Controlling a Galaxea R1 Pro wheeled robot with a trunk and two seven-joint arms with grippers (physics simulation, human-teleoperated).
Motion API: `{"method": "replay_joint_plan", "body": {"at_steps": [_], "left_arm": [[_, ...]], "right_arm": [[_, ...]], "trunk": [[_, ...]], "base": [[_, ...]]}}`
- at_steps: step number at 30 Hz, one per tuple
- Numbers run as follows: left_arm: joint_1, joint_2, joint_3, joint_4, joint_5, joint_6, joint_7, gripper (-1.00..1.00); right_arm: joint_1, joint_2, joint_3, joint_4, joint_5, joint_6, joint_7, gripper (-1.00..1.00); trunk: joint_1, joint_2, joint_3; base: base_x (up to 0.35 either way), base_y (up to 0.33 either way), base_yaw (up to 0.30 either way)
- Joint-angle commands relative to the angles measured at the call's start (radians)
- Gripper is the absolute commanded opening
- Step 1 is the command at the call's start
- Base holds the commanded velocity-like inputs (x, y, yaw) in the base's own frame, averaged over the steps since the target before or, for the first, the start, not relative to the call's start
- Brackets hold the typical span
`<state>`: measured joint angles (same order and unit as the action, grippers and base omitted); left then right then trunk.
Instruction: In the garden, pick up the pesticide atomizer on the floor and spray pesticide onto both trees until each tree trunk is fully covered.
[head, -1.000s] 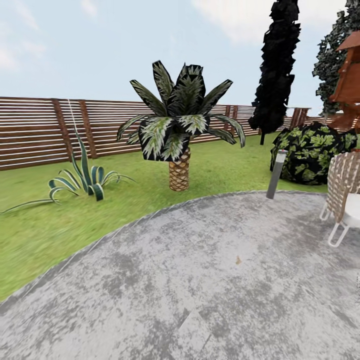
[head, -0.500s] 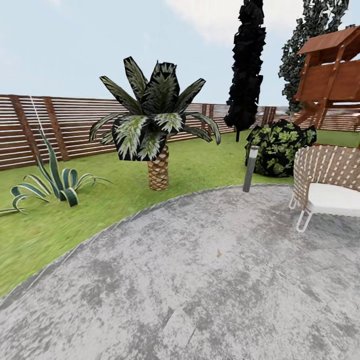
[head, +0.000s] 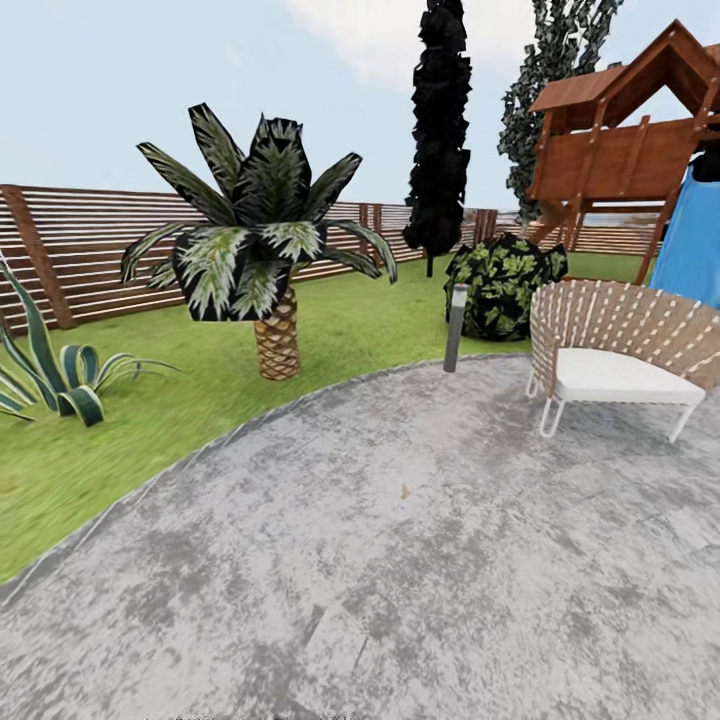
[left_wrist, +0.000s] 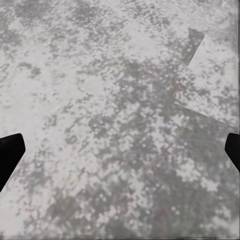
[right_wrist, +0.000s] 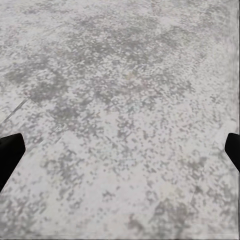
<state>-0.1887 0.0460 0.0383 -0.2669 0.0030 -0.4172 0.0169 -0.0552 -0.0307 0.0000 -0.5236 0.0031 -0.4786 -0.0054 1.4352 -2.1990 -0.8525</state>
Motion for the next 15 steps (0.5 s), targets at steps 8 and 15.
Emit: {"method": "replay_joint_plan", "body": {"at_steps": [8, 15], "left_arm": [[0.0, 0.0, 0.0, 0.0, -0.001, 0.0, -0.001, 1.0], [0.0, 0.0, 0.0, 0.0, -0.001, 0.0, -0.001, 1.0]], "right_arm": [[0.0, 0.0, 0.0, 0.0, 0.0, 0.0, 0.0, 1.0], [0.0, 0.0, 0.0, 0.0, 0.0, 0.0, 0.0, 1.0]], "trunk": [[0.0, 0.0, -0.007], [0.0, 0.0, -0.013]], "base": [[-0.242, 0.216, -0.275], [-0.246, 0.221, -0.274]]}}
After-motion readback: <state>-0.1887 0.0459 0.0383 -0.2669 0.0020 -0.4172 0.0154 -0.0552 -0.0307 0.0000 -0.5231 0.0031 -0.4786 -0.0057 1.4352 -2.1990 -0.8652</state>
